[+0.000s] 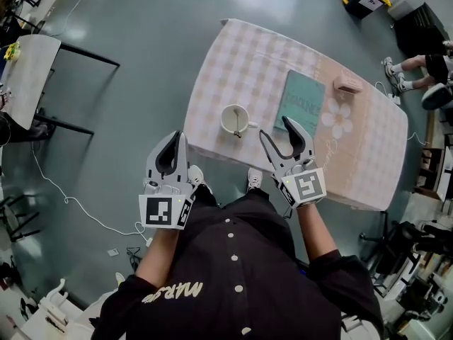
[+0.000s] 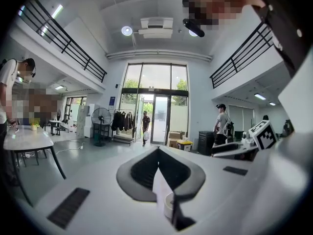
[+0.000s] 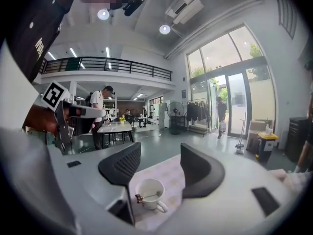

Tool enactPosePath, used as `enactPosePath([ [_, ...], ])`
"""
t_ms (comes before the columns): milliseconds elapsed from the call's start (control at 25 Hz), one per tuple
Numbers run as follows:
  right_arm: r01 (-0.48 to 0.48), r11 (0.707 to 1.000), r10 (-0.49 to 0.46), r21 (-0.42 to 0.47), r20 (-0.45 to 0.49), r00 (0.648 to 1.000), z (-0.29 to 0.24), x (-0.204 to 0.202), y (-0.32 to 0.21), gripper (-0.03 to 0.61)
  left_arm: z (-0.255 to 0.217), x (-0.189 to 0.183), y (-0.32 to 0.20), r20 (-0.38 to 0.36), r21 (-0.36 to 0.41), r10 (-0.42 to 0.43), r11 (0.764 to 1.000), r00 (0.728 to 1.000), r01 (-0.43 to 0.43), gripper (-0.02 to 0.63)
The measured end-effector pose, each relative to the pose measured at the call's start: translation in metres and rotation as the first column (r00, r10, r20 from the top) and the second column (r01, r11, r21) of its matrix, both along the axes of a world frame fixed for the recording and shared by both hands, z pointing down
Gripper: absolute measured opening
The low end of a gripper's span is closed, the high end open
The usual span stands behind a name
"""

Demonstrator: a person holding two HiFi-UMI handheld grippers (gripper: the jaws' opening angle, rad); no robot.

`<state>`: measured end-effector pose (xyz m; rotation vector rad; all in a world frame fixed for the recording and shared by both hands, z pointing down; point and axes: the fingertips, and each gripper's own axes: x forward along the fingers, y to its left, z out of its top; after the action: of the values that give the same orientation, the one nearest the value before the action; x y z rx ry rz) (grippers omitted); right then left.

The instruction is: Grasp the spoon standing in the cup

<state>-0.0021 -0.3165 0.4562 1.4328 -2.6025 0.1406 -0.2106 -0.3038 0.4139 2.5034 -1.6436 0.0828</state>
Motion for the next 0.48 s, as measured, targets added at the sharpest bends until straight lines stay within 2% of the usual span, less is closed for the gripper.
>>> enactPosePath([
  [280, 0.083, 0.989, -0.094, -0.122, -0.091, 0.991, 0.076, -0.033, 0.002, 0.238, 0.014, -0.009, 0.003, 0.008, -0.043, -0.016, 0.999, 1.0, 0.016, 0.011],
  [480, 0.14, 0.974, -0.166, -0.176, -0.141, 0.976, 0.121, -0.053, 0.006, 0.238, 0.027, -0.014, 0.007, 0.01, -0.077, -0.023, 0.997, 1.0, 0.023, 0.011],
])
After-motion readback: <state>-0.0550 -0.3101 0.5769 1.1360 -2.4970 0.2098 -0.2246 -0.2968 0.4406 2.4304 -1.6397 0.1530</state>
